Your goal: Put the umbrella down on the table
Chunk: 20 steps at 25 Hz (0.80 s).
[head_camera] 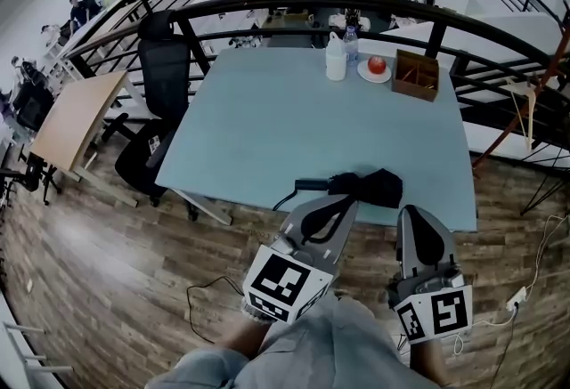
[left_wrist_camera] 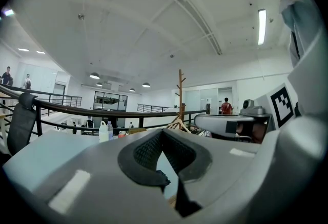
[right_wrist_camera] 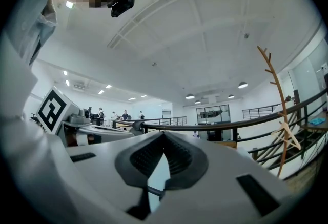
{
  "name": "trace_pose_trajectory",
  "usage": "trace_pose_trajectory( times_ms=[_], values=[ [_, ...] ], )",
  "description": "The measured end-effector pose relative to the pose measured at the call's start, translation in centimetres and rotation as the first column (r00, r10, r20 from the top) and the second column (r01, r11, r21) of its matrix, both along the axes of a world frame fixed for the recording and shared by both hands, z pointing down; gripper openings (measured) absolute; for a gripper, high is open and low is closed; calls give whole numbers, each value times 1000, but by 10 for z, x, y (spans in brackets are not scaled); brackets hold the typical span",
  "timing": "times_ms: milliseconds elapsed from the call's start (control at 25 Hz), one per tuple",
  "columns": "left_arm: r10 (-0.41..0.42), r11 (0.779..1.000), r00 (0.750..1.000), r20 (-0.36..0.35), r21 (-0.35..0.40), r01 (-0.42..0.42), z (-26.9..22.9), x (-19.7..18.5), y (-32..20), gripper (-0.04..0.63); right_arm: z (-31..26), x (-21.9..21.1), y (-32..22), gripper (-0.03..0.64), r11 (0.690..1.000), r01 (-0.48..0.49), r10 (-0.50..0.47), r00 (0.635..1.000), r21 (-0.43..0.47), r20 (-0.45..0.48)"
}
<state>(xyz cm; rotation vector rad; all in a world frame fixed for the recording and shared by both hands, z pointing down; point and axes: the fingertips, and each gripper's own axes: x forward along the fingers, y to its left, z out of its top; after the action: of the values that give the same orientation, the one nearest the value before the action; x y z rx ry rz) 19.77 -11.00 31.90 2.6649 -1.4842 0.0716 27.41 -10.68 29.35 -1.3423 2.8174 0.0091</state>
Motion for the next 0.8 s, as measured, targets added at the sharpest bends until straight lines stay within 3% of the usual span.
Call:
trace_pose_trajectory(
  times_ms=[800],
  values=[
    [29,1000,1000,0,-6,-29,2,8,-2,5,0,4,1,-5,1000,-12,12,1000,3,0]
  ],
)
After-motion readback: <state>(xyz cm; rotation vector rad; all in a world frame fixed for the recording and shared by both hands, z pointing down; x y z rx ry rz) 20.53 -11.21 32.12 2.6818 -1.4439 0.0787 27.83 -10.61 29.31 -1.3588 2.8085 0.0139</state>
